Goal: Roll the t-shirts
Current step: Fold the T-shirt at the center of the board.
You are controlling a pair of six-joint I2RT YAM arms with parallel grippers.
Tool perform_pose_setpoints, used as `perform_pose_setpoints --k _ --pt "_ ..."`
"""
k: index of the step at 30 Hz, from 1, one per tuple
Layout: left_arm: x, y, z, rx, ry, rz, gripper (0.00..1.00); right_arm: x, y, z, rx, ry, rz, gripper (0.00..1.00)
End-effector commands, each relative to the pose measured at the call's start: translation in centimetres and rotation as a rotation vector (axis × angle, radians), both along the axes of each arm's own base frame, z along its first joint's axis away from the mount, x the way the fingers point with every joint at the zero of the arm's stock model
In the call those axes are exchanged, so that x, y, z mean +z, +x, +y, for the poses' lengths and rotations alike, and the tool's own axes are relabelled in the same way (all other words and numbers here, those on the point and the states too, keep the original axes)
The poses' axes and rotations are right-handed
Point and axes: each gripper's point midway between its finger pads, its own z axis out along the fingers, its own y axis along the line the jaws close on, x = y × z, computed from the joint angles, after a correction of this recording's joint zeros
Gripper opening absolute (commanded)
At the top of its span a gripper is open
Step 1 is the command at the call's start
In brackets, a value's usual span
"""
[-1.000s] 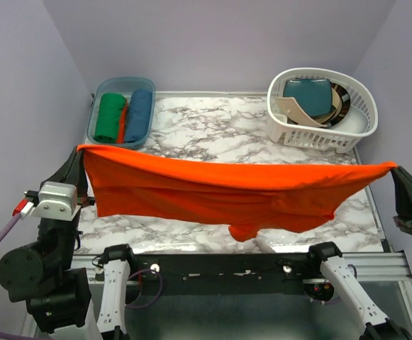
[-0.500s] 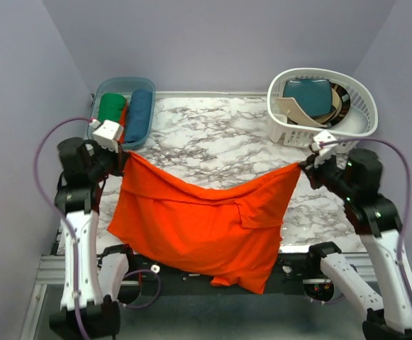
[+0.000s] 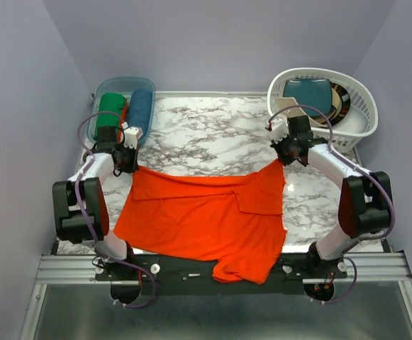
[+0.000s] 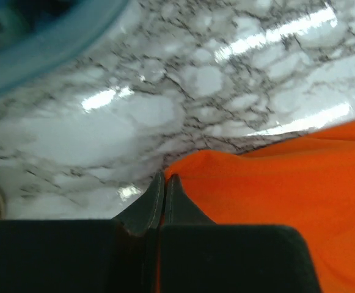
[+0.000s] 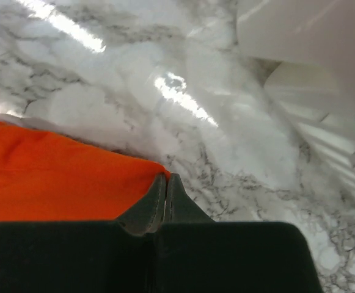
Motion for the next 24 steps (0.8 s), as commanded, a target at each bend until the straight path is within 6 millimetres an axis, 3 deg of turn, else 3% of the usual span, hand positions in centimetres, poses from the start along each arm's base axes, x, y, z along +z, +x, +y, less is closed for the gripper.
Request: perform_pose_setpoints --k 1,7,11,12,13,15,16,18,19,20,23,24 --pt "0.9 4.4 2.6 0.065 0.111 -0.086 0.0 1.3 5.7 -1.2 -0.031 -0.094 -0.124 0.01" --pt "0.7 6.0 3.6 0.13 0.133 -0.099 0.0 1.2 7.6 -1.9 -0.071 -0.134 -0.16 0.01" --pt "1.1 7.0 4.0 0.184 0.123 -0.12 0.18 1.3 8.5 -1.7 -0.076 -0.129 -0.165 0.02" --pt "1.7 7.4 4.0 0.188 0.12 -0.133 0.23 1.6 8.7 -1.6 -0.078 -0.127 -0.169 0.08" --pt "2.1 7.4 4.0 0.19 0.119 -0.135 0.28 2.3 9.0 -1.7 -0.088 -0.129 -0.178 0.29" --pt "4.0 7.7 4.1 0.191 0.123 -0.169 0.4 4.4 8.9 -1.8 -0.115 -0.115 -0.201 0.45" --pt "4.6 7.5 4.0 0.191 0.123 -0.173 0.44 5.2 8.4 -1.9 -0.121 -0.111 -0.194 0.53" --pt "6.7 7.0 3.8 0.186 0.118 -0.209 0.51 6.5 7.5 -1.8 -0.127 -0.092 -0.2 0.57" --pt "7.1 6.3 3.5 0.179 0.109 -0.2 0.52 8.0 6.5 -1.7 -0.11 -0.074 -0.212 0.59" --pt "7.5 5.8 3.3 0.181 0.097 -0.201 0.54 8.3 5.8 -1.5 -0.1 -0.065 -0.207 0.6" --pt "8.2 3.1 2.1 0.153 0.055 -0.182 0.57 8.1 2.3 -1.0 -0.02 -0.046 -0.168 0.61" --pt "8.1 1.8 1.8 0.149 0.048 -0.173 0.57 6.6 0.7 -1.0 0.011 -0.05 -0.124 0.61"
